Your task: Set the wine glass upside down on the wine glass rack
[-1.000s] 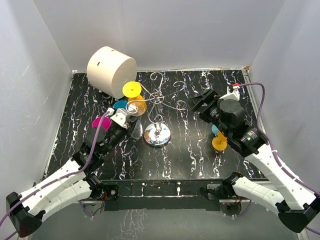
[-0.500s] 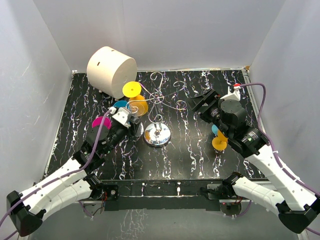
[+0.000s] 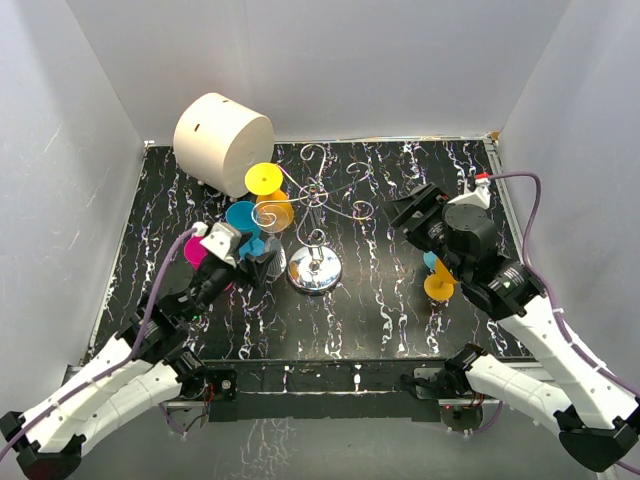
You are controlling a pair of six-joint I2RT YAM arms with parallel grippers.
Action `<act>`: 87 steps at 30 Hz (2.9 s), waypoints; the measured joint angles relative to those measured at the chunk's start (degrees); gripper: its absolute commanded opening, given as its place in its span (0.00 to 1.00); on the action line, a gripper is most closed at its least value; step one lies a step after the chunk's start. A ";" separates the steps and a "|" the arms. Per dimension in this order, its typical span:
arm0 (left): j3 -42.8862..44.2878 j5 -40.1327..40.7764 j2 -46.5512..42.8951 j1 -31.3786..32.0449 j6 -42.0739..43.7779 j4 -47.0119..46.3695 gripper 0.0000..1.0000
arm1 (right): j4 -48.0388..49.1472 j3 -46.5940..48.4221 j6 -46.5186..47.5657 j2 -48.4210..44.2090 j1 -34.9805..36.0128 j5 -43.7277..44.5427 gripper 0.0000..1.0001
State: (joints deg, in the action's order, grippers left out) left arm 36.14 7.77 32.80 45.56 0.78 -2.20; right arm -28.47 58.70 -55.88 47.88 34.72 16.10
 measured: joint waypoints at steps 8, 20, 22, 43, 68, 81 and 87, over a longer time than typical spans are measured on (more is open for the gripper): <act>4.72 0.61 -8.02 0.00 -0.61 7.96 0.67 | -11.54 0.83 -1.20 -4.35 -0.02 7.21 0.63; 25.27 -0.33 -2.84 0.00 1.79 7.26 0.76 | -31.89 6.80 -2.14 0.07 -0.02 13.55 0.63; 27.50 -2.54 -0.98 0.00 1.77 6.27 0.79 | -33.99 6.80 -2.21 1.20 -0.02 14.21 0.62; 28.85 -15.21 4.94 0.00 -0.83 3.26 0.81 | -35.36 3.08 6.21 19.78 -3.28 24.94 0.35; 29.03 -24.76 9.66 0.00 -8.15 -3.87 0.98 | -32.83 11.78 10.49 7.63 -6.67 17.84 0.00; 30.40 -33.33 18.78 0.00 -26.10 -13.99 0.95 | -21.22 18.71 7.78 -6.75 -6.67 21.29 0.00; 30.40 -31.19 24.26 0.02 -35.65 -21.90 0.93 | -9.92 15.13 7.72 -12.48 -6.67 22.01 0.00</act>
State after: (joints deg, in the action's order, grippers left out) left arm 66.54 -23.42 57.06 45.58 -34.87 -24.10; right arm -38.39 73.82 -48.16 35.40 28.05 38.11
